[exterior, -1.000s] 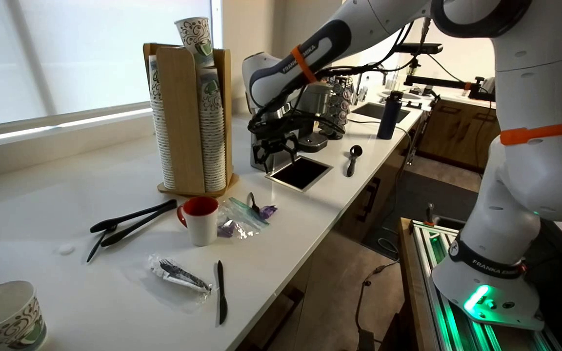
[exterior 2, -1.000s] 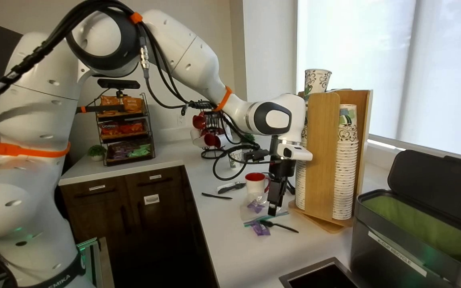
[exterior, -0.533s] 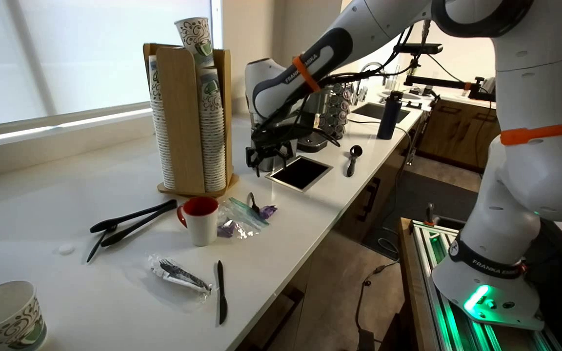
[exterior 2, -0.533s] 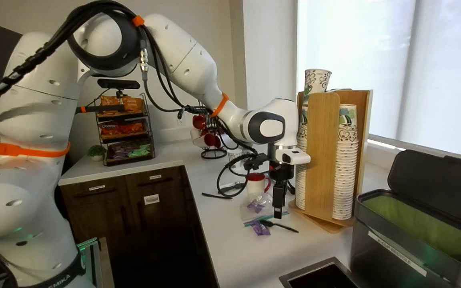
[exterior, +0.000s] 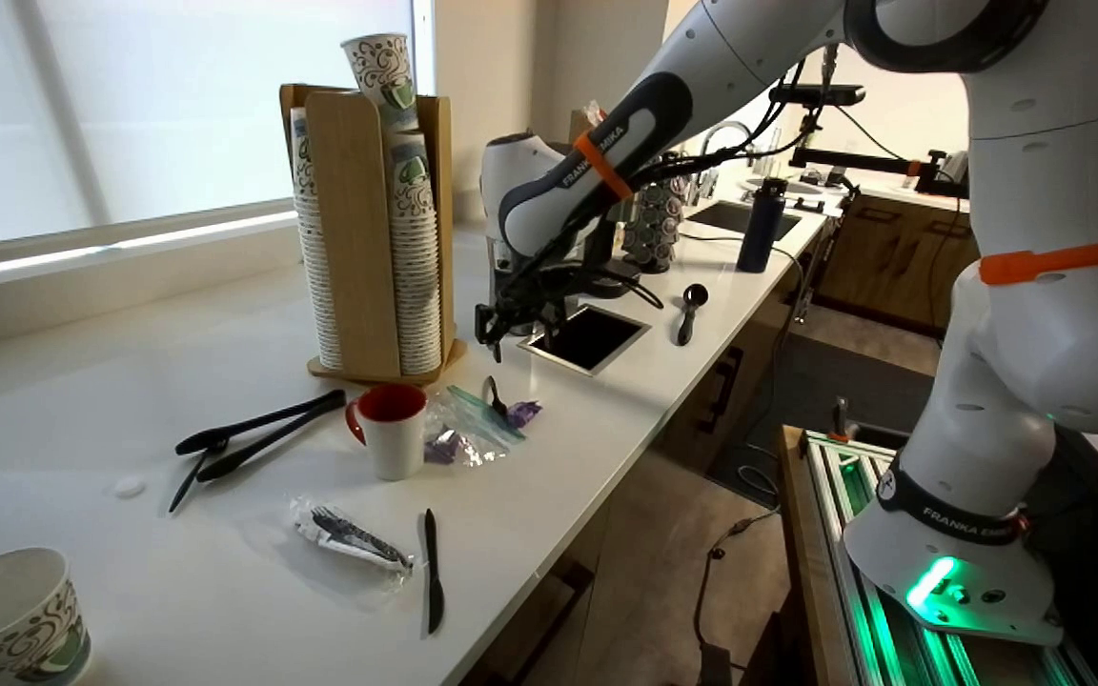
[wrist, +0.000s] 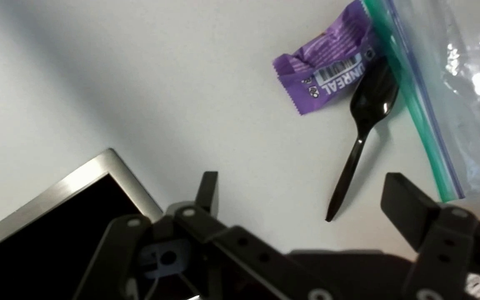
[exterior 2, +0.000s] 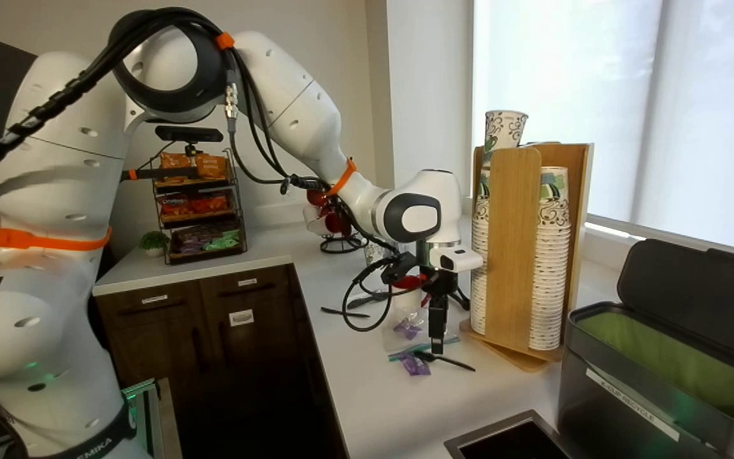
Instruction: Put the spoon inside the mug
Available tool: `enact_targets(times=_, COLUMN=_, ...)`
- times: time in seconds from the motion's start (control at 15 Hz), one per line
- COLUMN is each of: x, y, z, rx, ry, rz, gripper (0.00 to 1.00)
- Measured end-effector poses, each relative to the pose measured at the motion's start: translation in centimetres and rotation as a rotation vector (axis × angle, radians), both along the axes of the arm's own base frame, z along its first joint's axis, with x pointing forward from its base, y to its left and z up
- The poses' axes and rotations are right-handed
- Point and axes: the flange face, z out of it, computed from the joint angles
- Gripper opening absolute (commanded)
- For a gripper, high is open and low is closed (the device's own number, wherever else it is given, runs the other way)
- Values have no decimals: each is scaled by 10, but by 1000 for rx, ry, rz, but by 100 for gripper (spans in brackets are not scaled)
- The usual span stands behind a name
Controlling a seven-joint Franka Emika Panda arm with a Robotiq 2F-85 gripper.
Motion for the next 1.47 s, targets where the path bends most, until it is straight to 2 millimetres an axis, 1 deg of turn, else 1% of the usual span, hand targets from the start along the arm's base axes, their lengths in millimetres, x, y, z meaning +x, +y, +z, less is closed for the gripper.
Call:
enact_targets(times=0.2, x=13, y=1, z=3, rx=0, ry=-107, rz=-22, gripper=100)
enact_targets(times=0.33, x=20, y=4, z=-3, rx=0, ry=-168, rz=-27, gripper=100)
enact_targets(times=0.4, x=22, y=6, z=-9, rx=6, ry=-179, rz=-34, gripper=100)
enact_targets(times=0.6, x=23, y=7, z=-28, rx=36, ry=-189, rz=-65, gripper=100)
enact_targets(times=0.73, x=24, y=4, z=-36, rx=57, ry=-184, rz=-96, gripper=100)
enact_targets(times=1.07, x=24, y=0, z=-41, rx=60, ry=-161, rz=-105, gripper=100)
enact_targets(times=1.4, x=26, y=-1, z=-58, rx=62, ry=-102, rz=-110, gripper=100)
enact_targets(times=1.47, x=27, y=-1, z=-61, rx=62, ry=-100, rz=-111, gripper=97)
